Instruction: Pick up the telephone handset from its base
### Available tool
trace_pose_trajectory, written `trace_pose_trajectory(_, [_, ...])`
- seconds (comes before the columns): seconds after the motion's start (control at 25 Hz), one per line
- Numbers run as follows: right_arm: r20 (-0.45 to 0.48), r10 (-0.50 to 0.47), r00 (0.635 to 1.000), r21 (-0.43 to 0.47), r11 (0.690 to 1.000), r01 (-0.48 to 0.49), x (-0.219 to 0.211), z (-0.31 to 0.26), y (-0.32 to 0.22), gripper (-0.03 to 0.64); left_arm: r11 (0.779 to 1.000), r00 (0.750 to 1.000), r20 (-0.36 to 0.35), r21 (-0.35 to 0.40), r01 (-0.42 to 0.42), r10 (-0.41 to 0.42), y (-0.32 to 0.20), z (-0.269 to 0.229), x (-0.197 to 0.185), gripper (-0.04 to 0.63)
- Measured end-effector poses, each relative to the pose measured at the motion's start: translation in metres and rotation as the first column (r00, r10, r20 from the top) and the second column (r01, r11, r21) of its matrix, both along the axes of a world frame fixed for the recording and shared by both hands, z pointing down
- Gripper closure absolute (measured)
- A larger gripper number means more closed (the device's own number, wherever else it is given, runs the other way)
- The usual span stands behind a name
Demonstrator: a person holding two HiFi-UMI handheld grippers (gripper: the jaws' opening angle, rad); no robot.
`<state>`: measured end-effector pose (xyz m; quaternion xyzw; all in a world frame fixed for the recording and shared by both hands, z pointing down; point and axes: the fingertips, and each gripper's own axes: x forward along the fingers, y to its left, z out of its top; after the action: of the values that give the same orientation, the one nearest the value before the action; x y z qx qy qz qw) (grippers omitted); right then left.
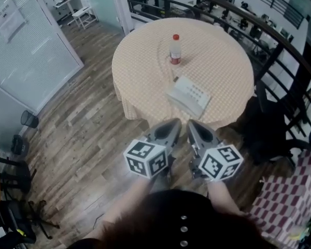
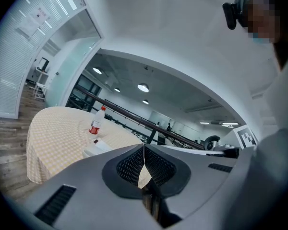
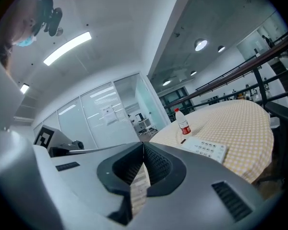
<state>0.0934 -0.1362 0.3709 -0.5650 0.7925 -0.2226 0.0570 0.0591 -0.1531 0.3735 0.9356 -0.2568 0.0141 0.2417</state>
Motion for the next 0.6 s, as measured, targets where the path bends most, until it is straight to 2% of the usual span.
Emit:
trace_pose_trajectory(0.32, [-0.005, 0.034, 0.999, -0.006, 0.999, -0.034, 0.013, 0.003, -0.058, 0.604, 0.999, 0.999, 0.013, -0.013, -0.041, 0.041, -0.054, 0.008, 0.010, 0.583])
trace_pose_trajectory(0.6, [-0.015, 0.035, 0.999, -0.031, 0.999, -0.035, 0.006, 0.013, -0.080, 0.604, 0.998, 0.998, 0.022, -0.025, -0.059, 0.059, -0.078, 0.016, 0.008, 0.583])
